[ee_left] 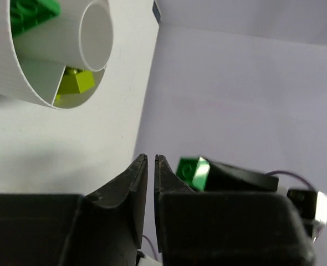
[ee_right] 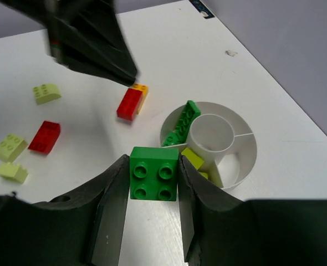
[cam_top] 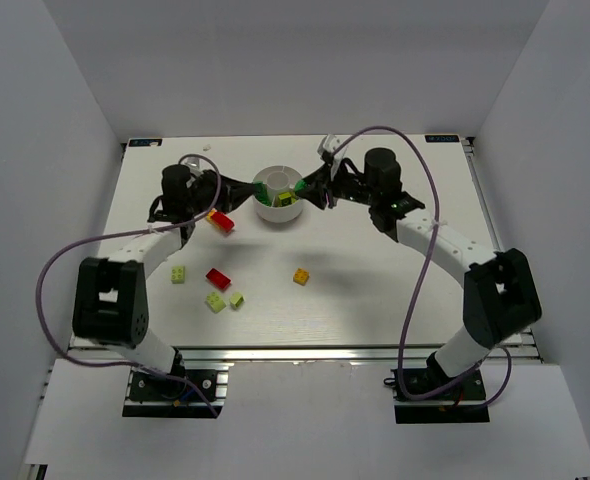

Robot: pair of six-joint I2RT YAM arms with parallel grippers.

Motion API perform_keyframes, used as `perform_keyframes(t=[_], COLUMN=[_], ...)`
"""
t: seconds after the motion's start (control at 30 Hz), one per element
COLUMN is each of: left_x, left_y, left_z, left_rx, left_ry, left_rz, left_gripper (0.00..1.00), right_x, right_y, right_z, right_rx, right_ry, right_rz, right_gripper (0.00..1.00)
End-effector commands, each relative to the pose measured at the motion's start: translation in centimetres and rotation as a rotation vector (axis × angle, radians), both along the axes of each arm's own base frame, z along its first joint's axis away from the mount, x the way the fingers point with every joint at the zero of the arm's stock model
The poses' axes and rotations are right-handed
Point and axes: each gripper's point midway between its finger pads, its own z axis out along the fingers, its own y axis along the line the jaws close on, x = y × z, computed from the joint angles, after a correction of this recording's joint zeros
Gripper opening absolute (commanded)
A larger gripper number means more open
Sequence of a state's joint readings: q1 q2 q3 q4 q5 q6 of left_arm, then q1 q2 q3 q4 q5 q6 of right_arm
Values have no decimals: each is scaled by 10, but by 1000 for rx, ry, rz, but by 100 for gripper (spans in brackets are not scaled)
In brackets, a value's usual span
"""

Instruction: Sort the legos into containers by color

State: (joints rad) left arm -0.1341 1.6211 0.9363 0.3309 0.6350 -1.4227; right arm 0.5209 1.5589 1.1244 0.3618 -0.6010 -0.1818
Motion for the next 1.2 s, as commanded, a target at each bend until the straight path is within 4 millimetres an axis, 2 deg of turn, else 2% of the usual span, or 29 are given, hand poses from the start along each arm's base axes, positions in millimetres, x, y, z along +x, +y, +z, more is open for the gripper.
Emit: perform_keyframes(t=[0.0, 0.03, 0.07, 0.1, 0.13, 0.17, 0.2, 0.23, 0.27, 0.3, 0.33, 0.4, 0.43, 0.47, 0.57, 0.6, 0.7, 1.0, 1.17], left_x=[-15, -19, -35, -40, -45, -56, -64, -69, -80, -88, -97, -107, -113, -119, -132, -138, -145, -161, -166], left_y=[38, 49, 58, 67, 79, 86, 91, 97, 99, 102, 106, 111, 112, 115, 120, 121, 127, 134, 134], left_z=[18, 17, 14, 10, 2, -5, 2, 1, -10, -3, -14, -17, -11, -19, -17, -17, -17, -15, -19], left_rx=[281, 339, 396, 467, 524, 558, 578, 593, 604, 600, 611, 603, 594, 600, 583, 583, 596, 611, 602], left_ry=[-100, -93, -55, -64, -44, -8, -33, -27, -2, -24, 5, 13, -9, 9, 5, 0, 3, -7, 1], left_rz=[65, 87, 96, 101, 141, 146, 164, 189, 190, 215, 234, 268, 289, 301, 350, 358, 387, 422, 427], left_gripper=[21, 22, 26, 37, 41, 45, 50, 51, 52, 53, 54, 55, 56, 56, 57, 57, 60, 61, 61], right_x=[21, 32, 31, 39, 49, 45, 54, 58, 55, 53, 50, 46, 47, 43, 44, 46, 51, 76, 79], right_y=[15, 20, 27, 35, 41, 48, 59, 63, 73, 77, 87, 96, 99, 105, 110, 110, 112, 110, 112], right_z=[10, -4, -12, 3, -15, -24, -21, -26, -24, -41, -33, -40, -40, -43, -55, -66, -75, -84, -82], right_rx=[-6, -32, -53, -42, -72, -98, -97, -111, -113, -154, -151, -179, -193, -207, -256, -284, -312, -377, -378], right_ry=[37, 70, 121, 115, 157, 216, 225, 243, 248, 292, 275, 258, 239, 230, 228, 242, 233, 102, 66], right_rz=[-43, -83, -92, -110, -147, -150, -156, -172, -166, -165, -156, -150, -171, -172, -198, -224, -243, -364, -371], right_gripper=[0, 0, 0, 0, 0, 0, 0, 0, 0, 0, 0, 0, 0, 0, 0, 0, 0, 0, 0])
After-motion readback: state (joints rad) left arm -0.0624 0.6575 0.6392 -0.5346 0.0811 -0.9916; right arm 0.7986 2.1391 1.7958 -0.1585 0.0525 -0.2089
